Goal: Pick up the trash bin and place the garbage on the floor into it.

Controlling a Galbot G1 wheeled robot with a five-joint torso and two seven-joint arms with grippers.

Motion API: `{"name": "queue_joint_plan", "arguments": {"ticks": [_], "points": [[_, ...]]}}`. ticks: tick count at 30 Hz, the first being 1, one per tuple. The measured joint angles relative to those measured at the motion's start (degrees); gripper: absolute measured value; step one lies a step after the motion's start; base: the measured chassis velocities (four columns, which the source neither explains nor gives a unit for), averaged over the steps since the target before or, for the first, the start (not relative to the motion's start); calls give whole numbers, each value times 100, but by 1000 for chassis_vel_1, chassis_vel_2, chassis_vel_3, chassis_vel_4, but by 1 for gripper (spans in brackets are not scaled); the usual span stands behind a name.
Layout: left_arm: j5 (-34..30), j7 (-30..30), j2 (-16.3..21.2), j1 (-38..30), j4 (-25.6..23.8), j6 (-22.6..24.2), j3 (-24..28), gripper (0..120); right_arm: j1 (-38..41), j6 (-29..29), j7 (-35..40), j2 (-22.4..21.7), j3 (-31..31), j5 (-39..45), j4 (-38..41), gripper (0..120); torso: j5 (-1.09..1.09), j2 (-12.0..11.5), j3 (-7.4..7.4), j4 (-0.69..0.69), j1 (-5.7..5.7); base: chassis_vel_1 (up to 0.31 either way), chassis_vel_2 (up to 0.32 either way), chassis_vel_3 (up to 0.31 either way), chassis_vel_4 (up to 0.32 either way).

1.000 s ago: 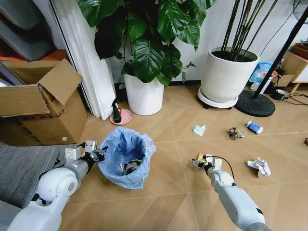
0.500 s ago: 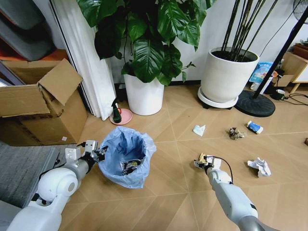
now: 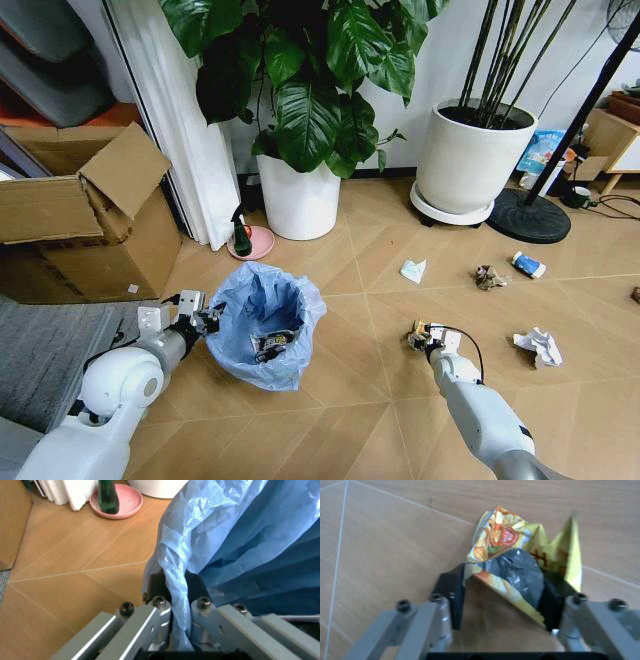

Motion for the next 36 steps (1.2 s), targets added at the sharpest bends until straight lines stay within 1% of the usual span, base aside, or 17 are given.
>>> {"name": "queue_joint_plan", "arguments": {"ticks": [2,3,4,6,8,11,21,23,25,26,28,30,32,34,36], "points": [[3,4,0,-2,6,-4,5,0,-32,-2,16,7,20,7,20,32,0,0,0,0,0,0,0,0,0],[3,4,0,-2,6,-4,5,0,-32,-2,16,7,20,7,20,32,0,0,0,0,0,0,0,0,0],[4,5,0,-2,7,-5,5,0,-43,-3,17,8,22,8,26,29,0,0,0,0,0,0,0,0,0],[7,12,3,-2,8,-8,7,0,-88,-7,28,8,44,13,47,16,0,0,0,0,0,0,0,0,0],[7,13,4,0,8,-8,7,0,-94,-8,31,8,47,14,51,15,0,0,0,0,0,0,0,0,0],[7,15,18,11,-1,-9,6,0,-154,-23,40,3,94,18,91,1,0,0,0,1,0,0,0,0,0],[7,15,15,39,-44,-9,3,0,-310,-91,88,-71,103,100,400,0,5,-2,3,1,1,0,0,0,0],[7,13,8,55,-69,-9,-5,0,-377,-141,184,-162,-19,275,734,0,9,-2,4,-1,2,0,0,0,0],[7,11,5,63,-76,-9,-9,0,-385,-166,225,-190,-59,347,843,0,7,-2,3,0,2,0,0,0,0],[7,10,-1,79,-83,-9,-20,0,-384,-177,294,-232,-137,467,1019,0,4,-2,3,0,1,0,0,0,0],[8,-2,-9,102,-87,-9,-36,0,-350,-183,337,-276,-245,562,1196,0,6,-2,3,1,2,0,0,0,0],[8,-5,-10,112,-93,-10,-45,0,-310,-173,343,-297,-312,575,1257,0,6,-2,3,1,2,0,0,0,0],[7,-6,-10,129,-112,-9,-61,0,-255,-135,343,-330,-403,572,1361,0,1,-2,2,1,1,0,0,0,0],[6,-10,-11,136,-121,-10,-77,0,-244,-105,344,-345,-451,556,1452,0,2,-2,2,1,1,0,0,0,0],[5,-16,-17,144,-123,-10,-93,0,-261,-69,343,-401,-557,551,1733,0,3,-2,2,1,1,0,0,0,0]]}}
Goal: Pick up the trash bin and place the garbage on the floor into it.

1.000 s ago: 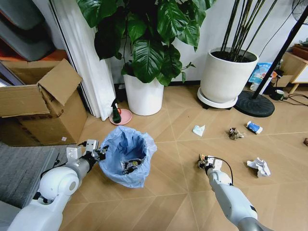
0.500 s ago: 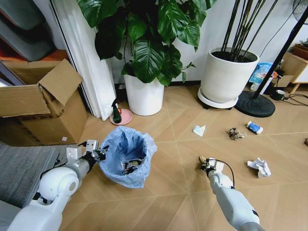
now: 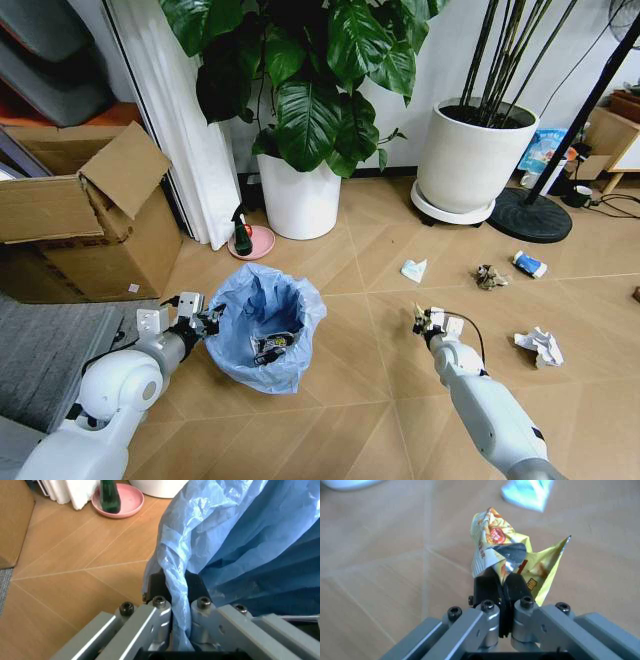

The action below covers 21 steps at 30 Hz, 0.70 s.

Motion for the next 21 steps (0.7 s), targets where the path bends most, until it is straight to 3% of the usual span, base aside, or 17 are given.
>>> {"name": "queue_joint_plan", "arguments": {"ticks": [2,8,13,19,21], "points": [[3,-4,-5,1,0,-2,-1,0,-29,8,8,-48,-70,29,156,0,-3,0,0,0,0,0,0,0,0],[68,-8,-64,-10,59,-12,36,0,-305,-89,151,-564,-881,530,2070,0,-2,0,-1,0,-1,0,0,0,0],[91,-7,-81,-26,86,-3,66,0,72,-98,390,-826,-1589,882,3175,0,-6,1,-2,-1,-1,0,0,0,0],[104,-7,-96,-25,90,-1,69,0,329,-147,466,-829,-1847,1036,3463,0,0,1,-1,0,-1,0,0,0,0],[149,-3,-123,-5,99,6,70,0,772,-215,547,-759,-2231,1324,3809,0,-5,1,-2,4,-1,0,0,0,0]]}}
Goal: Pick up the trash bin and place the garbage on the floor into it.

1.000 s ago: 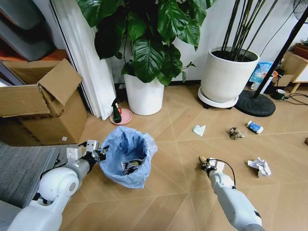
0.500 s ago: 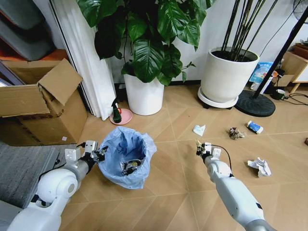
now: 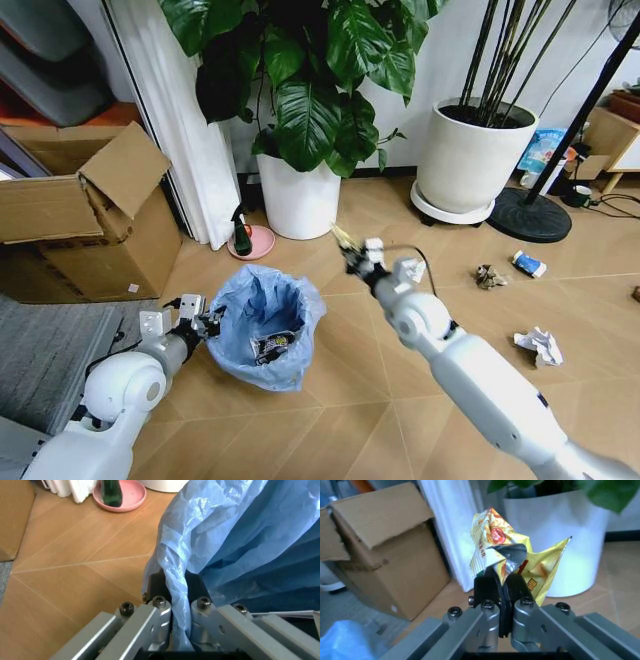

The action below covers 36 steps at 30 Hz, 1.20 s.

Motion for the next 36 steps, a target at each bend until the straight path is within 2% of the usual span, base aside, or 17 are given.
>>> {"name": "queue_joint_plan", "arguments": {"ticks": [1,3,4,5,9,14,19,22,28,36], "points": [[26,1,-11,2,21,2,-5,0,165,-41,44,45,-209,133,111,0,5,-1,2,-12,1,0,0,0,0],[29,3,-13,2,23,2,-4,0,210,-52,44,68,-262,166,155,0,7,-1,3,-11,1,0,0,0,0],[36,21,-26,-1,48,10,-2,0,471,-118,82,159,-506,373,422,0,-1,1,-1,-4,0,0,0,0,0],[41,23,-35,-18,79,15,0,0,592,-199,167,216,-720,576,622,0,5,0,1,-2,0,0,0,0,0],[42,24,-38,-44,110,32,18,0,693,-331,242,188,-966,857,922,0,0,0,0,-3,0,0,0,0,0],[25,29,-29,-81,135,53,23,0,661,-525,406,-225,-1286,1356,1441,0,4,0,1,-5,0,0,0,0,0],[13,37,-4,-98,147,54,9,0,612,-624,433,-522,-1364,1581,1745,0,5,0,1,-6,0,0,0,0,0],[12,46,2,-110,162,55,5,0,602,-727,508,-794,-1438,2013,2094,0,4,0,0,-5,0,0,0,0,0],[15,53,-19,-134,181,55,21,0,589,-967,735,-1074,-1522,2798,2480,0,4,0,0,-4,0,0,0,0,0],[17,59,-10,-142,181,55,22,0,347,-1158,943,-1201,-1576,2880,2554,1,4,0,0,-5,0,0,0,0,0]]}}
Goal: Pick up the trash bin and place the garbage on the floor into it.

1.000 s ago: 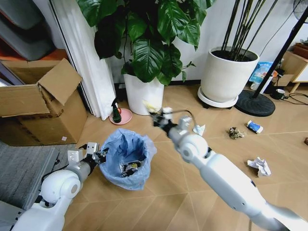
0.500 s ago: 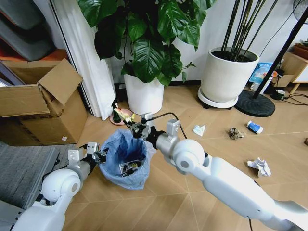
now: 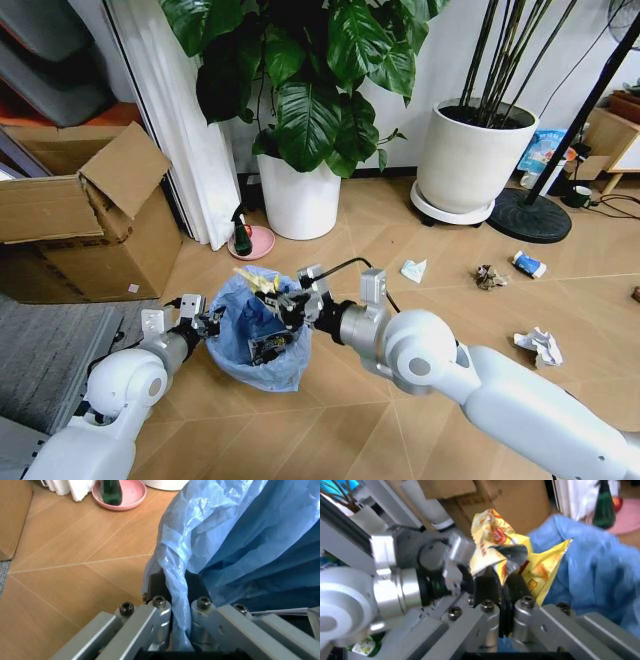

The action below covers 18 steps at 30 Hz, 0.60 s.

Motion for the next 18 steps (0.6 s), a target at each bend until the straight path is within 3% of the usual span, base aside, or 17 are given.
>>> {"name": "queue_joint_plan", "arguments": {"ticks": [12,18], "points": [[-3,1,16,3,-32,-1,-4,0,-39,-78,118,12,17,14,-5,42,0,0,0,0,0,0,0,0,0],[-6,0,9,4,-48,-2,-12,0,-55,-14,156,38,190,-91,-76,68,0,0,0,0,0,0,0,0,0]]}}
